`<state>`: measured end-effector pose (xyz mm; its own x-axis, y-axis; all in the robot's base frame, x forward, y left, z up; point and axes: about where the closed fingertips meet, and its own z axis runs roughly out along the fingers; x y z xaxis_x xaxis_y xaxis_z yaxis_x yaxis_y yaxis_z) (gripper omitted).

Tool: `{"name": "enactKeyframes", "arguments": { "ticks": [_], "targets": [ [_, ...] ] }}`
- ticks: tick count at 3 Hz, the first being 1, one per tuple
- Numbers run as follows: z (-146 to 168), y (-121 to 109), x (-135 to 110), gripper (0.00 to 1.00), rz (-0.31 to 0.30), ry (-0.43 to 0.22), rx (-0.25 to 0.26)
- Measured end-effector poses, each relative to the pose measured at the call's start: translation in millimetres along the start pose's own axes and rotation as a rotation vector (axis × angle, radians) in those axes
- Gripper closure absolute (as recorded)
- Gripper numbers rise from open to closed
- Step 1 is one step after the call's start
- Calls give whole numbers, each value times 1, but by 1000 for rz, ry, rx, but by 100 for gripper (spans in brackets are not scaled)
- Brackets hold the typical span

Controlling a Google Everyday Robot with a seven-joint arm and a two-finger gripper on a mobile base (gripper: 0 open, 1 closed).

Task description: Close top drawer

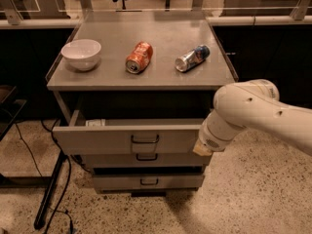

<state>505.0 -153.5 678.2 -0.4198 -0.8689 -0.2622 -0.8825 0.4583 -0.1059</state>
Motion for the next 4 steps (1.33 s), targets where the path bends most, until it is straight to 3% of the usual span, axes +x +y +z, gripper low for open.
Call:
{"name": "enactKeyframes", "arguments": {
  "ticks": [1,4],
  "targets": [
    [5,-9,-19,100,-19,-4,29],
    [25,-30,-55,100,-59,-4,99]
  ]
}}
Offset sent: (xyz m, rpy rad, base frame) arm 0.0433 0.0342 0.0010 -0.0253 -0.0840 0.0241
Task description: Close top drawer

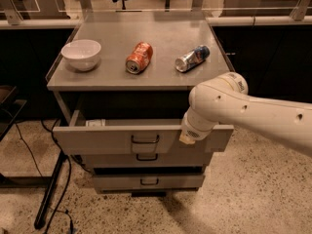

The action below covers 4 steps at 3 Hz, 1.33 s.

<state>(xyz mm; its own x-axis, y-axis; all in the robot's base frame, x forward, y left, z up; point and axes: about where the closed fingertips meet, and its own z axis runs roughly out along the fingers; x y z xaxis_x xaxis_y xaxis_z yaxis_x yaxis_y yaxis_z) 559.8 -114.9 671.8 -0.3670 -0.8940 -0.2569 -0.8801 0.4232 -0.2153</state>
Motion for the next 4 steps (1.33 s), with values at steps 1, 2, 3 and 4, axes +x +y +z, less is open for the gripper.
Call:
{"name": "enactKeyframes", "arguments": {
  "ticks": [1,2,3,4],
  "targets": [
    [0,0,0,81,0,0,0],
    [0,0,0,58,0,0,0],
    [0,0,0,34,0,0,0],
    [0,0,0,12,0,0,0]
  ]
}}
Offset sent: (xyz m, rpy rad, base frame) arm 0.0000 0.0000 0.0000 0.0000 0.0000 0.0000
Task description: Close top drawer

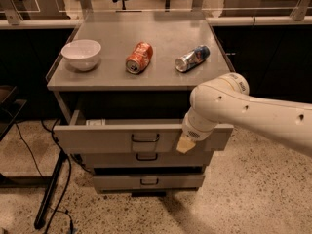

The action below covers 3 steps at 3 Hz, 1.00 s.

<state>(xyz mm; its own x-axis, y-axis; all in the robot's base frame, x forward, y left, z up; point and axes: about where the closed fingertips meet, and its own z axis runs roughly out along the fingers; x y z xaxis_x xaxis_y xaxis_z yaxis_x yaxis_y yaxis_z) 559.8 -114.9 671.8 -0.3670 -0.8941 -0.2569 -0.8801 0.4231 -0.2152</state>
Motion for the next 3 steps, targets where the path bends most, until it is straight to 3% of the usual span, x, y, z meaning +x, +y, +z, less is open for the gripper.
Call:
{"name": "enactKeyframes", "arguments": {
  "ticks": [1,2,3],
  "targets": [
    [0,0,0,0,0,0,0],
    [0,0,0,0,0,0,0],
    [0,0,0,26,0,0,0]
  ]
}}
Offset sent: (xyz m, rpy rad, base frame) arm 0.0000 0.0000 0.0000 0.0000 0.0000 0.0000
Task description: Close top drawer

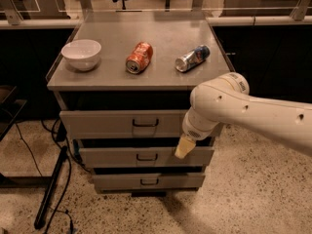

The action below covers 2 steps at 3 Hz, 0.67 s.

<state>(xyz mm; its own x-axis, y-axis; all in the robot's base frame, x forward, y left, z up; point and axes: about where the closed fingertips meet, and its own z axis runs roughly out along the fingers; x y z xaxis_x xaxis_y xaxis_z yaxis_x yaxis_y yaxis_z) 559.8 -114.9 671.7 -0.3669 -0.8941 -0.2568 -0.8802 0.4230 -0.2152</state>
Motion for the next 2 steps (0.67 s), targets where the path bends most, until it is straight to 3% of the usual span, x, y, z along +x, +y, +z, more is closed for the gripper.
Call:
{"name": "enactKeyframes", "arguments": {
  "ticks": [2],
  "targets": [
    [7,-11,-3,72,14,12,30]
  ]
}}
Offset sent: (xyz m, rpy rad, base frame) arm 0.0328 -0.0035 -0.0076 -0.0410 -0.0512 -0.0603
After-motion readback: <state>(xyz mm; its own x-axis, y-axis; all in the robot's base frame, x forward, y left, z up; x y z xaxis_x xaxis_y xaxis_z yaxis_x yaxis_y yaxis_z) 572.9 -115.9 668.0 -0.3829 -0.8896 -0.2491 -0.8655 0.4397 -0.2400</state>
